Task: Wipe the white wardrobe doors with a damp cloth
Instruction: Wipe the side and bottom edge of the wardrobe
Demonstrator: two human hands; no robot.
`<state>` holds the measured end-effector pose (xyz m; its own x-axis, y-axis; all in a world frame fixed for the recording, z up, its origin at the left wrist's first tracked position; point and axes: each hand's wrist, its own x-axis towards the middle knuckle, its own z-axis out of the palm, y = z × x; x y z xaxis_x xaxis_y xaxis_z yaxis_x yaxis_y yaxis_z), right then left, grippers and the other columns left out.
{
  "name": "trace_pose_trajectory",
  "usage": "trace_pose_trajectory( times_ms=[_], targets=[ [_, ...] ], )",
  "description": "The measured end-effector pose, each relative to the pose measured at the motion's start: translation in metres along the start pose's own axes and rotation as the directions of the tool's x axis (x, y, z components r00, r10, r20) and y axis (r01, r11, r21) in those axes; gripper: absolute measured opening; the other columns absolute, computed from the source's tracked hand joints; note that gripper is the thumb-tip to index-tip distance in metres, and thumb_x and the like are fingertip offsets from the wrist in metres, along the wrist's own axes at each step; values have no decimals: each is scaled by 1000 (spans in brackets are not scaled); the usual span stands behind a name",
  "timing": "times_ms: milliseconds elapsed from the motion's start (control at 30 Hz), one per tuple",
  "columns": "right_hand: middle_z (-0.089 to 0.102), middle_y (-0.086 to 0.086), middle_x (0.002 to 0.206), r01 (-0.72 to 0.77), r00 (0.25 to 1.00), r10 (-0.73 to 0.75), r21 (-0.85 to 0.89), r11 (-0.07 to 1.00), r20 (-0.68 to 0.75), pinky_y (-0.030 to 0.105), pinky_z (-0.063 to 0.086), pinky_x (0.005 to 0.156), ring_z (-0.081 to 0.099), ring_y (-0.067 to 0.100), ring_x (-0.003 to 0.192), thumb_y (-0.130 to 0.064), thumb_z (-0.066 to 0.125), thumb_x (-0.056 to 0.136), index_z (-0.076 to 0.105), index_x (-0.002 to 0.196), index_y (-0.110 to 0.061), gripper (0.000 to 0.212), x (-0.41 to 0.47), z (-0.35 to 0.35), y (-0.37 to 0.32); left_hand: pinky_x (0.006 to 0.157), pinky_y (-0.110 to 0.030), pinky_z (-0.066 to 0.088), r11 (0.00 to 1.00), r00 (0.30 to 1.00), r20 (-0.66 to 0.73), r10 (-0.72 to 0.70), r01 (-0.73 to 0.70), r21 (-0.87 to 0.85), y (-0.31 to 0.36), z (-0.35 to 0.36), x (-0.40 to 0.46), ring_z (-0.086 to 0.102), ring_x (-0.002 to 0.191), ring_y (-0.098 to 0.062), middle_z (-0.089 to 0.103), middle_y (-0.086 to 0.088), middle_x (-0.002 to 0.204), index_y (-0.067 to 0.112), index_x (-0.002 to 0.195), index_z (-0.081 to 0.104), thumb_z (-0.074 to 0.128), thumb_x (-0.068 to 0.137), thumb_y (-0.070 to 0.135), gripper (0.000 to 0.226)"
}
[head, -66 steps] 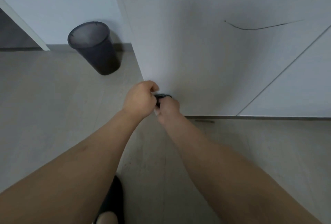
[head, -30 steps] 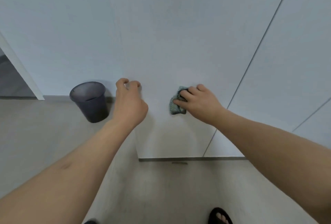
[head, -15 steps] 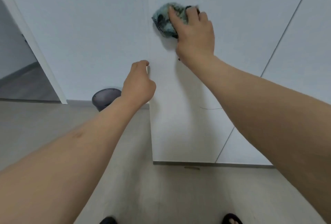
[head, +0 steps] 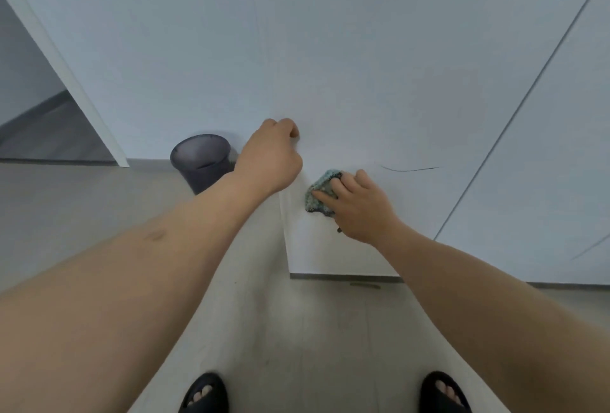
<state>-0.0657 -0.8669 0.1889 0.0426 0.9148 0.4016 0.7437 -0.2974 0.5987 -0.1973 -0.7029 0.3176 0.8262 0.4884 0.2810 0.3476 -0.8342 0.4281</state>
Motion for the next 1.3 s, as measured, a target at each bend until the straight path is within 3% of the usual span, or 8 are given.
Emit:
trace_pose_trajectory(
  times_ms=[300,500,600,667,800,967,1100,1300],
  targets=[
    [62,6,111,-456,806,425,26,890,-413,41,26,83,36,27,107,-23,57,77,49,141,-46,69,66,-107,143,81,-37,50,995,995,-22,-102,102,-16,41,0,8,58,97,-28,64,-5,110,15,112,60,48,85,14,29],
    [65,6,102,-705,666,715,133,697,-213,40,33,75,58,32,95,-24,55,77,41,151,-33,76,3,-108,163,73,-37,50,993,996,-13,-88,87,-79,57,22,5,58,92,-26,59,-3,107,16,111,56,44,85,11,28],
    [69,8,106,-864,454,877,316,391,156,40,37,76,62,33,91,-22,55,80,27,157,-26,82,-3,-69,104,77,-40,53,991,997,9,-82,83,-102,59,43,2,58,91,-25,60,-3,106,16,108,57,44,86,11,26],
    [71,7,99,-834,513,819,376,404,257,36,39,69,64,30,80,-20,60,80,29,155,-15,81,-4,-40,49,79,-40,54,993,998,3,-56,56,-107,59,56,-1,59,91,-24,63,-1,103,16,105,60,46,88,12,23],
    [62,7,68,-598,798,540,244,764,267,34,37,64,54,25,52,-10,66,73,38,153,-18,85,-41,4,2,81,-42,55,998,1000,12,8,-7,-61,60,66,-2,61,89,-23,67,1,96,15,98,65,46,89,10,22],
    [47,3,55,-547,833,551,211,810,44,33,22,60,31,23,45,0,45,78,38,153,-35,83,-80,4,73,73,-34,52,997,999,-32,-2,0,-77,68,73,1,61,84,-22,68,1,90,11,91,70,41,81,3,31],
    [56,0,66,-825,565,800,148,545,202,32,26,58,40,24,49,-9,59,85,23,158,-20,83,-116,11,91,72,-42,57,996,1000,-18,11,-12,-87,75,90,-6,63,78,-24,70,-1,86,9,84,70,41,80,2,31],
    [42,21,151,-977,173,745,17,212,644,47,43,99,50,31,129,-24,51,97,9,152,14,78,-106,54,20,70,-46,57,999,997,64,47,-48,6,52,114,-11,62,74,-30,69,-6,79,8,80,69,41,83,6,28]
  ],
)
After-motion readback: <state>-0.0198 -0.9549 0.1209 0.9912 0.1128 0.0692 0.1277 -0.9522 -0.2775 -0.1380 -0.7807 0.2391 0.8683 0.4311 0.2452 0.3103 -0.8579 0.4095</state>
